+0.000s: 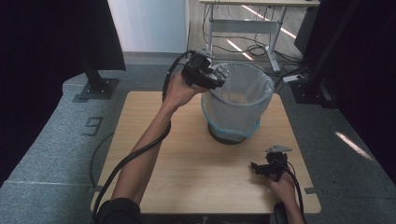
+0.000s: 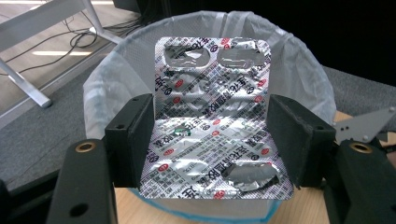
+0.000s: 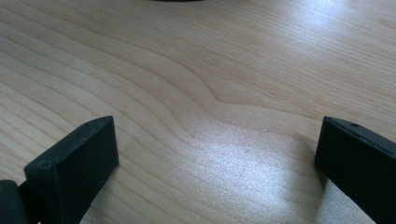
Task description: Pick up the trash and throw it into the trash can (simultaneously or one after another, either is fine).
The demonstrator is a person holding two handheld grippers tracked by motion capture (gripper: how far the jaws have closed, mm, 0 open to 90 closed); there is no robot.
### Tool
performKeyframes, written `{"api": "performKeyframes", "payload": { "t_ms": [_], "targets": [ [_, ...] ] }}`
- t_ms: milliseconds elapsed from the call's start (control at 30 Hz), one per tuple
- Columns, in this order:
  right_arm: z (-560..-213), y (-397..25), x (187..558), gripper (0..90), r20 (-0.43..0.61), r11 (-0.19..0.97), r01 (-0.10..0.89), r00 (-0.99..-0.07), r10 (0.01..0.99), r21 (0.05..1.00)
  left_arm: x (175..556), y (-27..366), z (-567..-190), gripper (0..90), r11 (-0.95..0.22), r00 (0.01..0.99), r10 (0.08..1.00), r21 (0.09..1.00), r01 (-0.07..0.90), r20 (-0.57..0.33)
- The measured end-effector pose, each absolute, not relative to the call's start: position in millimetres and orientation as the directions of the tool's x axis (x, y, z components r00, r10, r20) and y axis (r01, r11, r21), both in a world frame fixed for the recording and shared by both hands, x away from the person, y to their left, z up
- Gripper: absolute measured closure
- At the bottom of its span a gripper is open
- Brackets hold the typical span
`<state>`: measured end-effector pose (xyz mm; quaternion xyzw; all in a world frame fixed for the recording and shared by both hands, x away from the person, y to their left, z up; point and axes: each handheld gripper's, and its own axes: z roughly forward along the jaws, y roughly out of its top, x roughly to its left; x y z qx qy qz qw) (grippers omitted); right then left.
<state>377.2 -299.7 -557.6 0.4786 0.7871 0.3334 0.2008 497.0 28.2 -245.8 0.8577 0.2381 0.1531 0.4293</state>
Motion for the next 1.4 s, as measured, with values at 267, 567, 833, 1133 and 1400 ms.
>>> {"api": "performKeyframes", "payload": {
  "t_ms": [267,567,833,1133,1400],
  "targets": [
    [-557.6,-299.5,377.4,0.0,0.002,0.322,0.618,-0.464,0.886,0.717,510.3,10.7,-250.2,34.1,-0.506,0.837,0.545,0.816,0.282,0.049],
    [-557.7,-299.2,377.6,0.0,0.001,0.323,0.617,-0.466,0.885,0.718,523.3,-7.1,-259.7,34.1,-0.475,0.836,0.549,0.827,0.3,0.012],
    [-557.7,-299.0,377.7,0.0,0.002,0.323,0.617,-0.466,0.885,0.718,535.6,-16.6,-269.0,34.1,-0.484,0.813,0.582,0.815,0.319,0.027],
    [-557.7,-298.9,377.7,0.0,0.003,0.325,0.616,-0.468,0.884,0.717,546.1,-27.4,-282.4,33.5,-0.479,0.795,0.606,0.802,0.356,0.01],
    [-557.7,-298.9,377.7,0.0,0.002,0.325,0.616,-0.468,0.883,0.718,550.4,-33.1,-292.1,14.0,-0.505,0.778,0.627,0.778,0.373,0.033]
  ]
}}
